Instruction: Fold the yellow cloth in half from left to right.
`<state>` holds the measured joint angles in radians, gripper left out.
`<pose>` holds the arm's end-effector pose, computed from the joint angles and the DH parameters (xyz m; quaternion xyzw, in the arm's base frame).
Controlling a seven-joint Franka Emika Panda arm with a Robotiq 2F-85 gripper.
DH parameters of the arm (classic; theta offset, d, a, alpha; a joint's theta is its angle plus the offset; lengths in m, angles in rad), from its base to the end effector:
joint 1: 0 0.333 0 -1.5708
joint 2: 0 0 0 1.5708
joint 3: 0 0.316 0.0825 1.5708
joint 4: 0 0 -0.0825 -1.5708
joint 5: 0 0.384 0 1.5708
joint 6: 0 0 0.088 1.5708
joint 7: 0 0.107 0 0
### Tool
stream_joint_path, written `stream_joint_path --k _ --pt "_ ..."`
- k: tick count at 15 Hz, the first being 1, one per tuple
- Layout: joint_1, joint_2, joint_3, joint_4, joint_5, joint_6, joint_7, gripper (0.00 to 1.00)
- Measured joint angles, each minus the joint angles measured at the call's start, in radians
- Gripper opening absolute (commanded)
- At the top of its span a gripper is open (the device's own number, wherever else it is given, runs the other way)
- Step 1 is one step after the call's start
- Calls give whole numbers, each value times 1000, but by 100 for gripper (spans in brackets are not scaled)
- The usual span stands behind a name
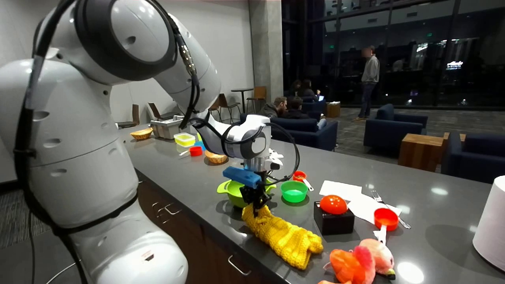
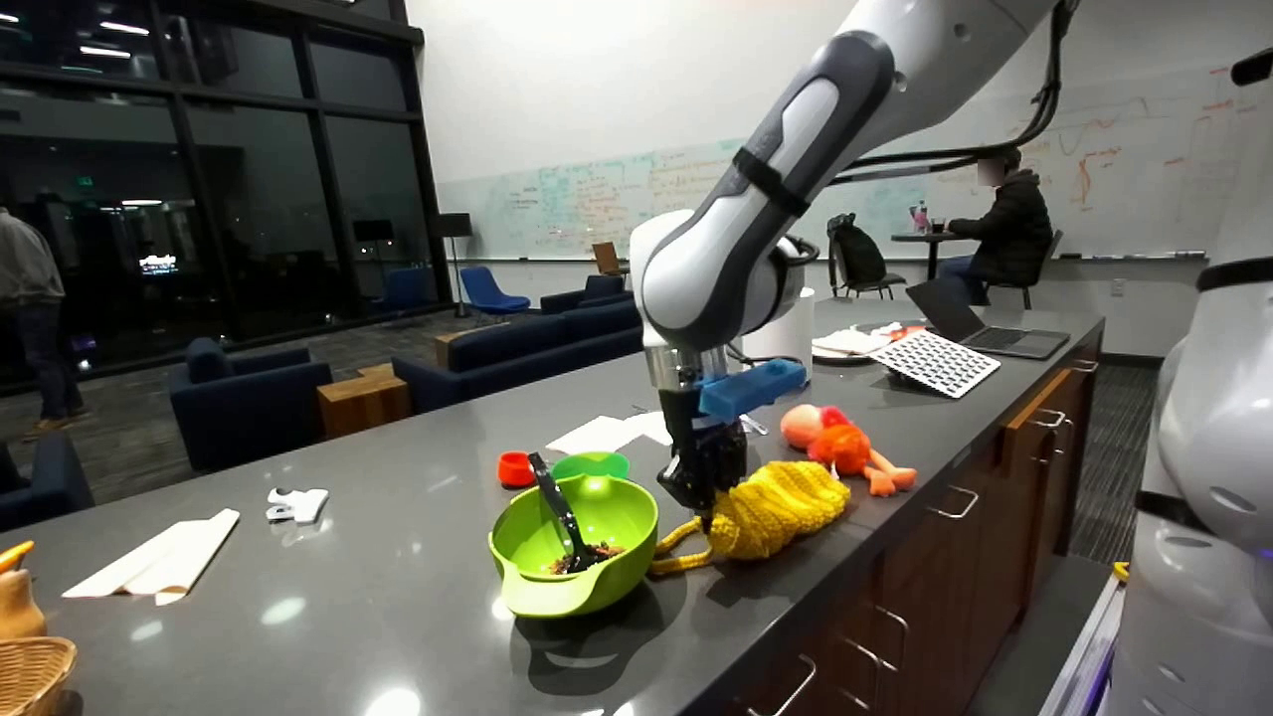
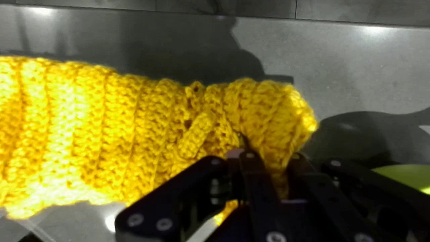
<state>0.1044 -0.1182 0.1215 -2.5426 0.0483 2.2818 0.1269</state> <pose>0.4201 0.0969 0.3026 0.9969 0.0314 -0.0722 0.0027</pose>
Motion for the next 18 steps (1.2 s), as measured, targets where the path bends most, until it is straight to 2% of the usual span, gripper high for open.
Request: stream_joint_path --k 5,9,12,18 --pt "-30 -109 -70 -2 55 -70 -95 3" --pt "-58 -181 -146 -29 126 -73 -210 3" --pt "-75 -212 -206 -66 188 -58 -299 3" --pt "-86 -210 -329 -184 354 49 -515 3"
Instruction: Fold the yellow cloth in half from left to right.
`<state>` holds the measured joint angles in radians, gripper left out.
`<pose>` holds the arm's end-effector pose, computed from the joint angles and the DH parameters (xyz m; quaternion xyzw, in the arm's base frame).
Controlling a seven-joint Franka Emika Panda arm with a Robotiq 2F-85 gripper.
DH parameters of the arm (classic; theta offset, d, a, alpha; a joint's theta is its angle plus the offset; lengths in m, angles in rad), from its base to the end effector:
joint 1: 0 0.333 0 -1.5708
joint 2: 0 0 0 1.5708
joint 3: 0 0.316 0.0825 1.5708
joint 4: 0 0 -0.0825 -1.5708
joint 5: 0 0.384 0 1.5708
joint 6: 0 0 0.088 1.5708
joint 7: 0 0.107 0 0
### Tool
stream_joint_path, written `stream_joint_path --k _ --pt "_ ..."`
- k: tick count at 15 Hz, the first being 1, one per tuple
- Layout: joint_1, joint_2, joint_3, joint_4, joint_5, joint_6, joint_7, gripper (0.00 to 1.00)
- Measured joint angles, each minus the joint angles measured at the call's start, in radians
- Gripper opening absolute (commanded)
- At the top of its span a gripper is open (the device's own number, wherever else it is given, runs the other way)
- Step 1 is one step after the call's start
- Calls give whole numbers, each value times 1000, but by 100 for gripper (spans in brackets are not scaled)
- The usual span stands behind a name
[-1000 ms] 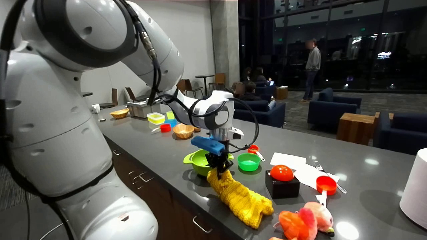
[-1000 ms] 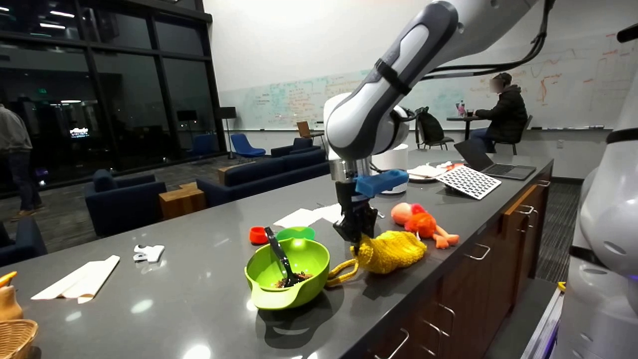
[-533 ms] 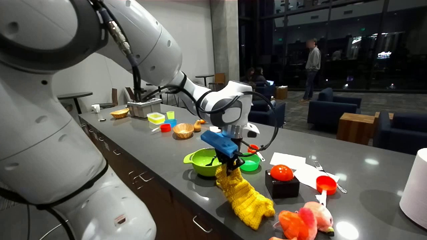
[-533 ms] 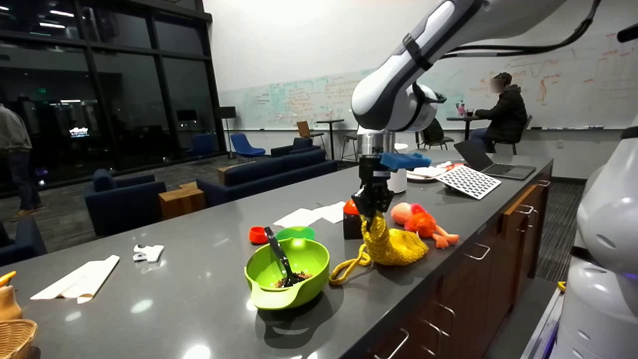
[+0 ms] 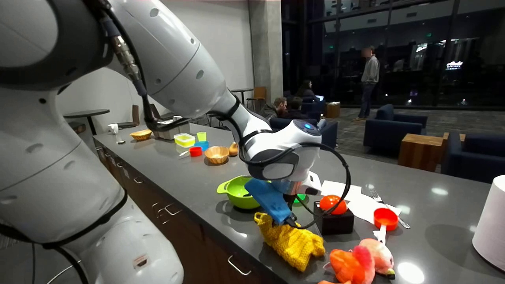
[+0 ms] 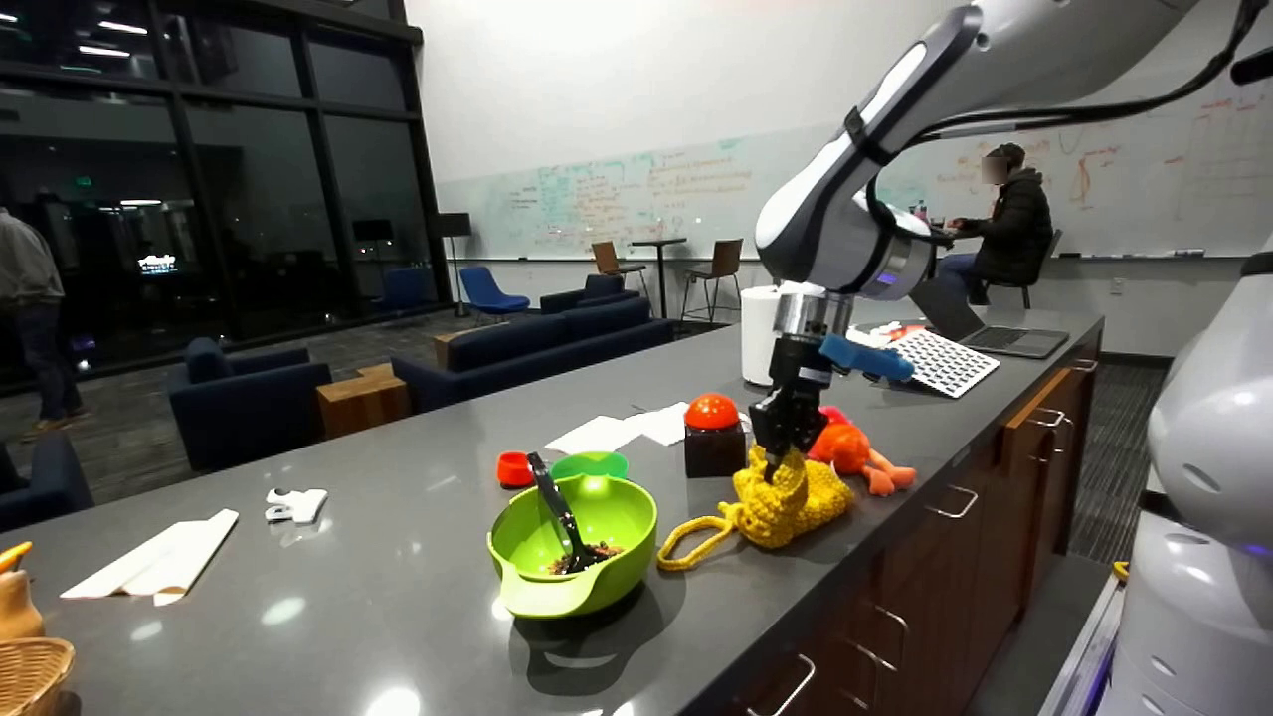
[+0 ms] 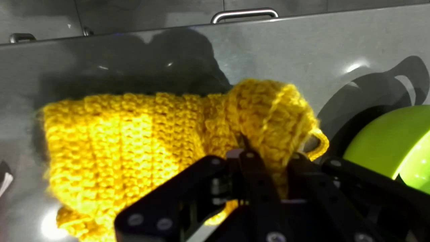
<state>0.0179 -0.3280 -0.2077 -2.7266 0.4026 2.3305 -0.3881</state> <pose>0.3736 -0.0598 0.3179 -0.9834 0.0393 -0.0085 0.1769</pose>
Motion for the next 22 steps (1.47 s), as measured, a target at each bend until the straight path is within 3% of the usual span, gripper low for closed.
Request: stream_joint_path --k 5,13,14,15,22 --pt "-18 54 -54 -23 21 20 -115 3" --pt "-65 160 -61 -20 11 45 -152 3" --pt "-67 170 -59 -19 11 49 -152 26" --pt "-69 178 -57 -16 11 50 -152 37" --pt "-72 190 -13 8 -88 50 -92 80"
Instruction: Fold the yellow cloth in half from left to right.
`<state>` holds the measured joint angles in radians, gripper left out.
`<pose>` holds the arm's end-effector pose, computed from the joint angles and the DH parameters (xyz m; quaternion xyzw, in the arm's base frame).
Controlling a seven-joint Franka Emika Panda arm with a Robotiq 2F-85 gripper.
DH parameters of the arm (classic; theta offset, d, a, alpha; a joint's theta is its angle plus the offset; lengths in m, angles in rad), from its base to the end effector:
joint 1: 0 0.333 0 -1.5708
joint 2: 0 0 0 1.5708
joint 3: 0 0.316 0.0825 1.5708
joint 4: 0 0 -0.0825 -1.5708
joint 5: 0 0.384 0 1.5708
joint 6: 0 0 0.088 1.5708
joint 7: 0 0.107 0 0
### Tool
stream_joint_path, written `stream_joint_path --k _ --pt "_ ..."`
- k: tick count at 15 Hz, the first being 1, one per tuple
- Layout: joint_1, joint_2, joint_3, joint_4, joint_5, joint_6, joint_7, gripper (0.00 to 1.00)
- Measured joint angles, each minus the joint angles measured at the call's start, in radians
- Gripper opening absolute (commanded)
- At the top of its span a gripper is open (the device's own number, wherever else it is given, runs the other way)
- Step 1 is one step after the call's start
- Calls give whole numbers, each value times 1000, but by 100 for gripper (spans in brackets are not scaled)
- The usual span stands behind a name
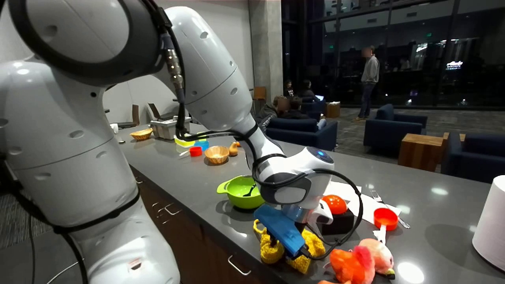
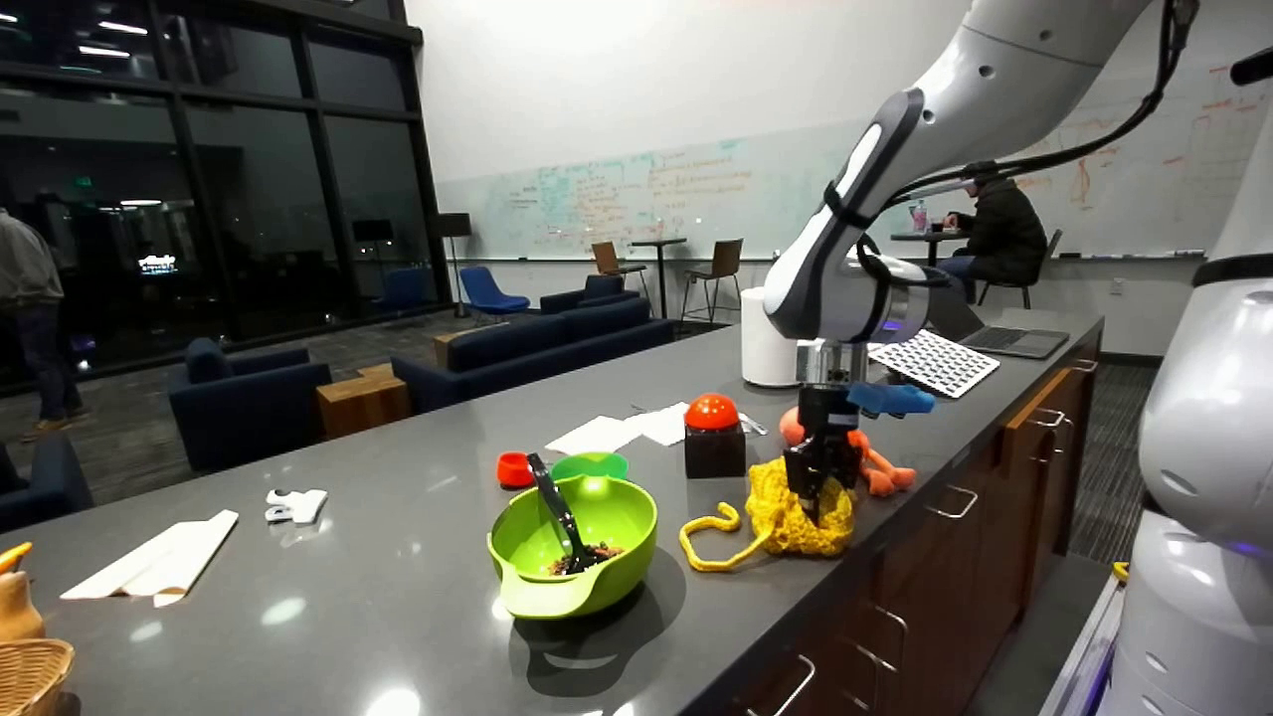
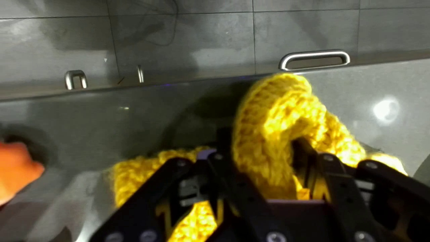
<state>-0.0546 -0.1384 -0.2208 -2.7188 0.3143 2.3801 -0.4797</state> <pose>0.3649 -0.0965 0.2529 -0.9884 0.0205 0.0544 0.1406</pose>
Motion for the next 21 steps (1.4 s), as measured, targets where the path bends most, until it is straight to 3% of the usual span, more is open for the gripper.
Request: stream_joint_path --k 3,7,11,21 --pt "0 -8 46 26 -122 -2 102 100" --pt "1 -42 112 76 -292 -52 250 100" --pt "3 -90 168 140 -391 -154 347 100" --pt "49 -205 294 270 -425 -300 585 100"
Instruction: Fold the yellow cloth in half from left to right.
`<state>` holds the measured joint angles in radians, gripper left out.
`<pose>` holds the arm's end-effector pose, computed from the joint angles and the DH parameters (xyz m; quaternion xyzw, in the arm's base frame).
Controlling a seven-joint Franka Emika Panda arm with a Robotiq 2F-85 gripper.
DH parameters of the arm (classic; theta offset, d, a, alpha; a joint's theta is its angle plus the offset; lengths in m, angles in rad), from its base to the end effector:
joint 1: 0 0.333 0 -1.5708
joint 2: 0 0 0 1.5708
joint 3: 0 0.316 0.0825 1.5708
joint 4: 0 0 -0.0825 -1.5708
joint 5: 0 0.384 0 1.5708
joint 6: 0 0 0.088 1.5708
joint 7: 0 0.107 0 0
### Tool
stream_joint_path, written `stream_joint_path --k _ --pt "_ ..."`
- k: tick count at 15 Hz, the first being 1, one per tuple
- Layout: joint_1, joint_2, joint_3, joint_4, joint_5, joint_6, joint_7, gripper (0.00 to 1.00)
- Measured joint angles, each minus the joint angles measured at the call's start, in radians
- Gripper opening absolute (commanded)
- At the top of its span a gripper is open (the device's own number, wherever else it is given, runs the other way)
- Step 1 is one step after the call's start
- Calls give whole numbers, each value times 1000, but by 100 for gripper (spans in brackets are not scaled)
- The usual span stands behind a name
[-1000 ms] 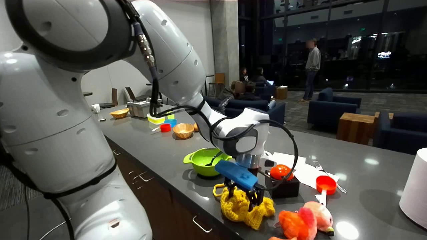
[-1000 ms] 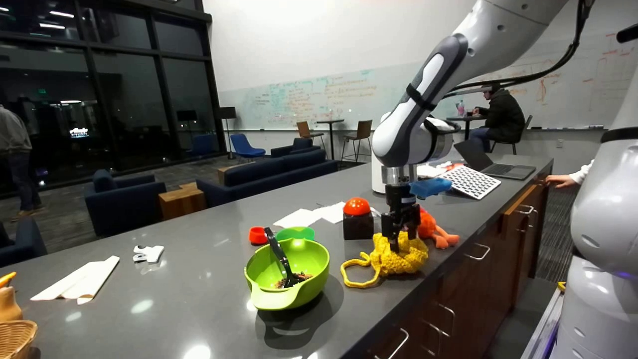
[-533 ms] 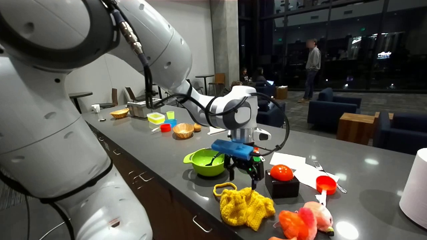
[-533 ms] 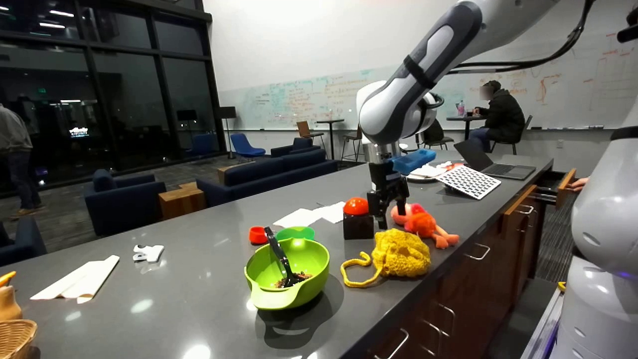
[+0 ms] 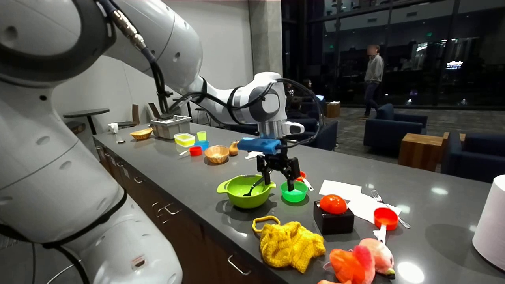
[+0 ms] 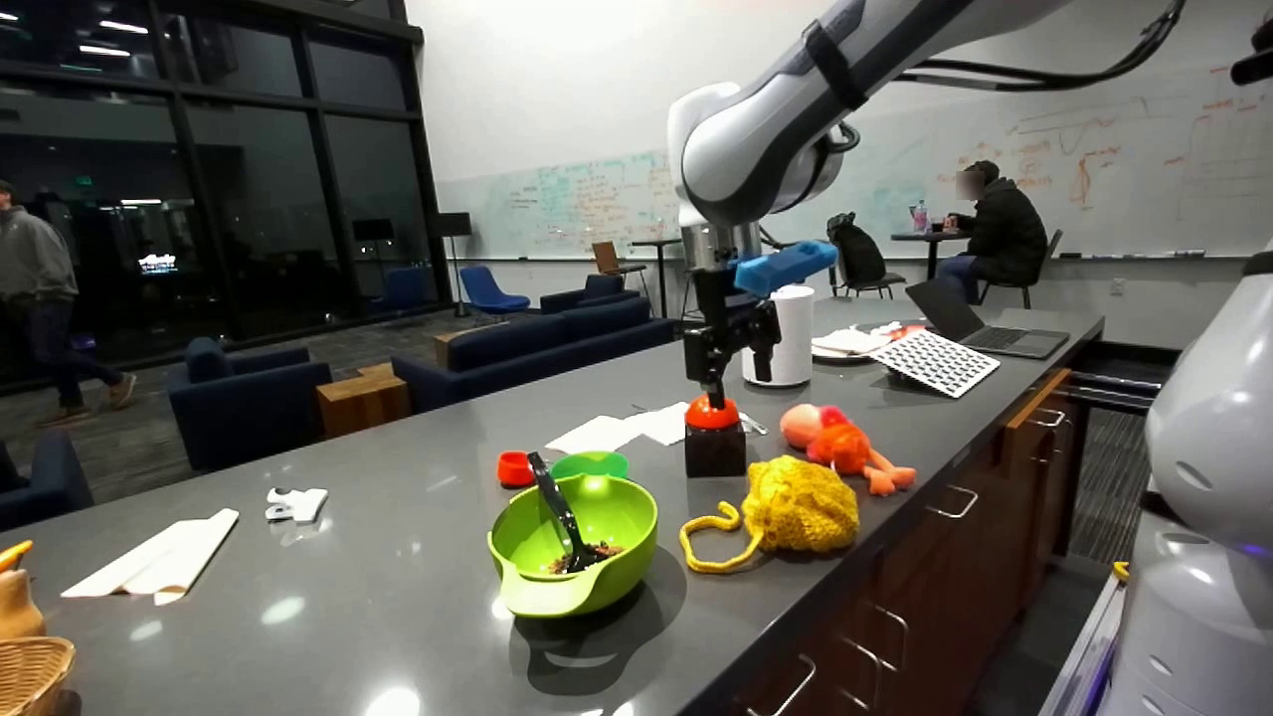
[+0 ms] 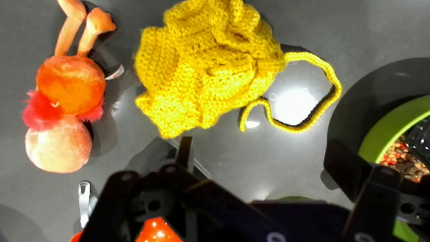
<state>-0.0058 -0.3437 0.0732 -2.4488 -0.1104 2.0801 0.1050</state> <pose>0.4286 0.0238 0.4246 0.9981 0.0065 -0.0081 0.0610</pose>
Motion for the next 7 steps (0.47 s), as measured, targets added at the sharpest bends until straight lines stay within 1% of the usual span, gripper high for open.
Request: stream_joint_path --k 3,7 --pt "30 -12 21 52 9 -19 11 100" --pt "65 -9 30 120 48 -25 8 100"
